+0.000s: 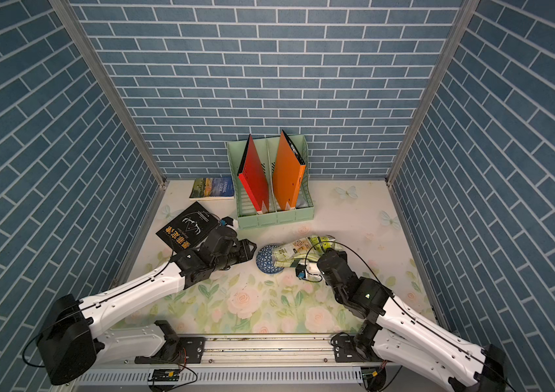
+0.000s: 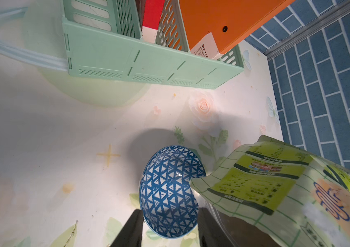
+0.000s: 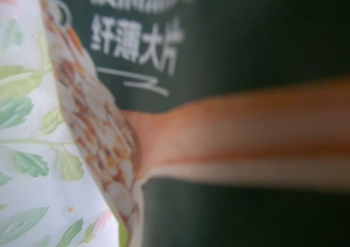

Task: Pour the oats into the breakfast bowl
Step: Pour the oats into the bowl.

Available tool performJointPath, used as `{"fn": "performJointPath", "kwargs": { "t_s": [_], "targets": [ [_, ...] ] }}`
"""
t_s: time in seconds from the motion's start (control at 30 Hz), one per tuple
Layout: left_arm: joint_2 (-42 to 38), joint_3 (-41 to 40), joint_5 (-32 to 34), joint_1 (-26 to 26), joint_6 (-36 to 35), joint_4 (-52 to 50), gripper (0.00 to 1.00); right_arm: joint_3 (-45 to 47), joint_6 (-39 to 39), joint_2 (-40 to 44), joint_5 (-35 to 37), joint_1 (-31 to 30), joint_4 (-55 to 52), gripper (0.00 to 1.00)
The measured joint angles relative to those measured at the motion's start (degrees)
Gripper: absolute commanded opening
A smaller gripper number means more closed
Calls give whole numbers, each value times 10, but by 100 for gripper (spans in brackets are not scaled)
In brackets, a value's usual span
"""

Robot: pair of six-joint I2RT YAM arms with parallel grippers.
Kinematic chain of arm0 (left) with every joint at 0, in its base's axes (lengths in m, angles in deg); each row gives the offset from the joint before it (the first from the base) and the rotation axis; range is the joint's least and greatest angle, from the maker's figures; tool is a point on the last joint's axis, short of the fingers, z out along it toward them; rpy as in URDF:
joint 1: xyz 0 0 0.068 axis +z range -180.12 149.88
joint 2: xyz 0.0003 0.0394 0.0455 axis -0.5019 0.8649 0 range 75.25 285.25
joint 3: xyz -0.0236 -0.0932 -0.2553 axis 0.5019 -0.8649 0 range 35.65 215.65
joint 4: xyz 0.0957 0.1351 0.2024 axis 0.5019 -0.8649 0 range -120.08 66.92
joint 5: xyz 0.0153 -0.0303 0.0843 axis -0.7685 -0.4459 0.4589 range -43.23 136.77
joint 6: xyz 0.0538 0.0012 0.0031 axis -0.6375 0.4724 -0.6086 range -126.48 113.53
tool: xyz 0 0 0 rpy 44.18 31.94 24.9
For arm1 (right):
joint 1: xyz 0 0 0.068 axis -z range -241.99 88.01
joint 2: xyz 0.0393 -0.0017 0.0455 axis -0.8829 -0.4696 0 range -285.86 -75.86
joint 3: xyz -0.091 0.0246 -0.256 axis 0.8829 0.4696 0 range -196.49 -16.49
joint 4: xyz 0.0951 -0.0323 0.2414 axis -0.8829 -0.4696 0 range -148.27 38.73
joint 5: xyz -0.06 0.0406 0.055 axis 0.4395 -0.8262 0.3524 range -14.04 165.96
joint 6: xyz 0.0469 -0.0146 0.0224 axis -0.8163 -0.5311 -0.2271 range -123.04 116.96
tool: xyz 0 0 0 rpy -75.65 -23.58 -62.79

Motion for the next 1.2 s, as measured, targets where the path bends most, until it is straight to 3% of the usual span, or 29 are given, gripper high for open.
{"fn": "performJointPath", "kwargs": {
  "t_s": [0.37,1.2],
  "targets": [
    [-12,-42,-28,0,35,66,48,13,77,-12,50,-7,92,0],
    [-19,-78,-27,0,85,108,48,83,220,-7,71,-31,246,0]
  ]
}}
